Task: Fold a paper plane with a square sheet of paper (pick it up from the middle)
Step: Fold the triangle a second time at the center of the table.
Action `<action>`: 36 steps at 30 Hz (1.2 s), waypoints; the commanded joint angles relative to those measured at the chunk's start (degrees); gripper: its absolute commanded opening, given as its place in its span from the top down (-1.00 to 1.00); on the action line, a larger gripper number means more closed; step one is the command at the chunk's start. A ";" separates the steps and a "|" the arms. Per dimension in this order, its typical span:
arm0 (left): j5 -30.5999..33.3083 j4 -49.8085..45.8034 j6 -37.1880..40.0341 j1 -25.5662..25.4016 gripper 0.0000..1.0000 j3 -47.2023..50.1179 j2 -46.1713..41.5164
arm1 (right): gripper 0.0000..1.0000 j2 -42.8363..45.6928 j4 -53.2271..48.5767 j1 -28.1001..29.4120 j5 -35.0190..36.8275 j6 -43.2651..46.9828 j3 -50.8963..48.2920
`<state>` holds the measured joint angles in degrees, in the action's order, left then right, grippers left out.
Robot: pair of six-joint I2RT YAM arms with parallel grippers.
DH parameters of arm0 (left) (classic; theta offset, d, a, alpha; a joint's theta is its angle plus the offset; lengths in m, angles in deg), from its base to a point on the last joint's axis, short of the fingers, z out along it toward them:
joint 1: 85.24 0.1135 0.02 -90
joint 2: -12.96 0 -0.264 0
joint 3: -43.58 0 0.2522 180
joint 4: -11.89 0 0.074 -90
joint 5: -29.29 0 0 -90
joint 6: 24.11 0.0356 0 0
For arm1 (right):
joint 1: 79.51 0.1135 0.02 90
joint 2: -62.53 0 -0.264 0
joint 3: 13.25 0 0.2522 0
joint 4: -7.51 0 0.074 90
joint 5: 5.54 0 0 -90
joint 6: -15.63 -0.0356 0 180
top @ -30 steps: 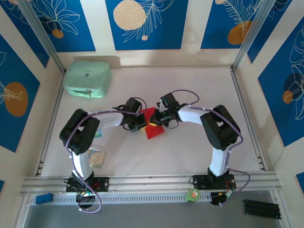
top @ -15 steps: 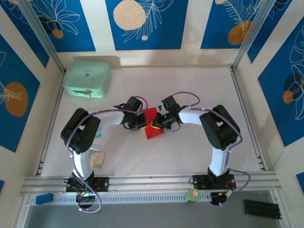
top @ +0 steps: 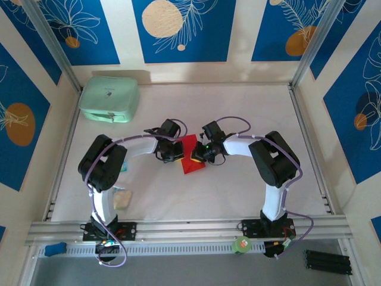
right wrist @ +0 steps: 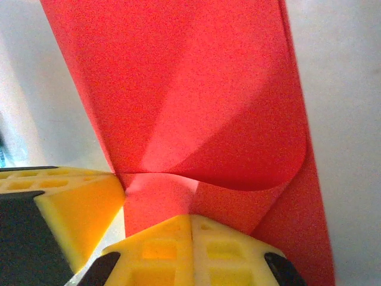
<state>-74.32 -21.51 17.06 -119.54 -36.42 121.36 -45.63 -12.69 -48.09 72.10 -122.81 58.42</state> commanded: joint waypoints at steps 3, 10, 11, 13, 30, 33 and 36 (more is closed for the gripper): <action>-0.56 -1.60 0.50 -0.76 0.89 -1.66 -4.25 | 0.97 -2.58 -6.14 0.30 6.68 -2.34 -1.93; -4.46 6.95 -8.86 -4.32 0.79 6.95 -9.60 | 1.00 -3.39 -9.07 0.85 9.21 -4.25 -0.83; -4.96 8.57 -10.22 -4.88 0.79 8.14 -9.79 | 1.00 -3.54 -9.60 0.88 9.50 -4.54 -0.62; -5.29 10.17 -12.25 -5.74 0.80 10.14 -10.05 | 1.00 -3.74 -10.46 0.84 9.93 -4.80 -0.35; -5.04 12.93 -14.71 -6.46 0.82 12.28 -7.35 | 1.00 -4.15 -12.46 0.93 11.05 -5.34 0.27; -4.94 12.92 -14.75 -6.40 0.82 12.40 -6.98 | 1.00 -4.25 -12.72 0.89 11.10 -5.28 0.36; -4.12 12.06 -14.33 -6.48 0.82 12.47 -6.80 | 1.00 -4.26 -12.81 0.88 11.12 -5.34 0.36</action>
<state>-78.64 -8.68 2.89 -125.66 -23.96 114.04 -45.76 -16.73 -46.84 75.97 -127.38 60.54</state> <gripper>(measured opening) 0.091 0.042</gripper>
